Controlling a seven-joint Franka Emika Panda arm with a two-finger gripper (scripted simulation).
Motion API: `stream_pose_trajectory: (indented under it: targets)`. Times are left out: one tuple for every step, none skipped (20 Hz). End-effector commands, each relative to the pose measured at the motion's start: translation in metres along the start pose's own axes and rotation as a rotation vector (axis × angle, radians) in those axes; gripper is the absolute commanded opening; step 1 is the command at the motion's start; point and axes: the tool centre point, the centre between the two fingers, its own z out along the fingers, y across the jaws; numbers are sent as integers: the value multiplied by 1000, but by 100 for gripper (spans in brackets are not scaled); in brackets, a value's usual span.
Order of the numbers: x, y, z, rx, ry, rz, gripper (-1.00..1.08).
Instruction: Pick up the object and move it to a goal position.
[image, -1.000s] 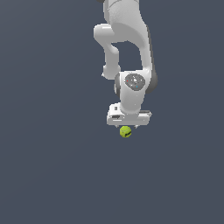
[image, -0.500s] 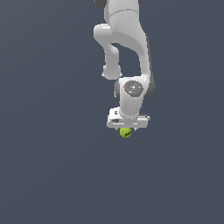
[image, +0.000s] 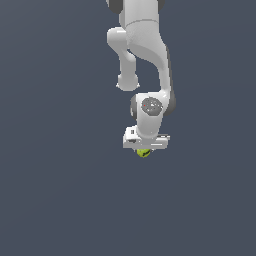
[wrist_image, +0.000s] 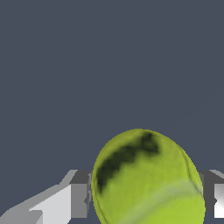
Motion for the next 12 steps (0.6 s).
stream_pose_trajectory:
  targets:
    - [0, 0, 1, 0, 0, 0, -100]
    - [0, 0, 1, 0, 0, 0, -100]
    - [0, 0, 1, 0, 0, 0, -100]
    - [0, 0, 1, 0, 0, 0, -100]
    - [0, 0, 1, 0, 0, 0, -100]
    - [0, 0, 1, 0, 0, 0, -100]
    - [0, 0, 1, 0, 0, 0, -100]
    - [0, 0, 0, 0, 1, 0, -100]
    - [0, 0, 0, 0, 1, 0, -100]
    - [0, 1, 0, 0, 1, 0, -100]
    - [-1, 2, -1, 0, 1, 0, -100]
    - [-2, 4, -1, 0, 1, 0, -100]
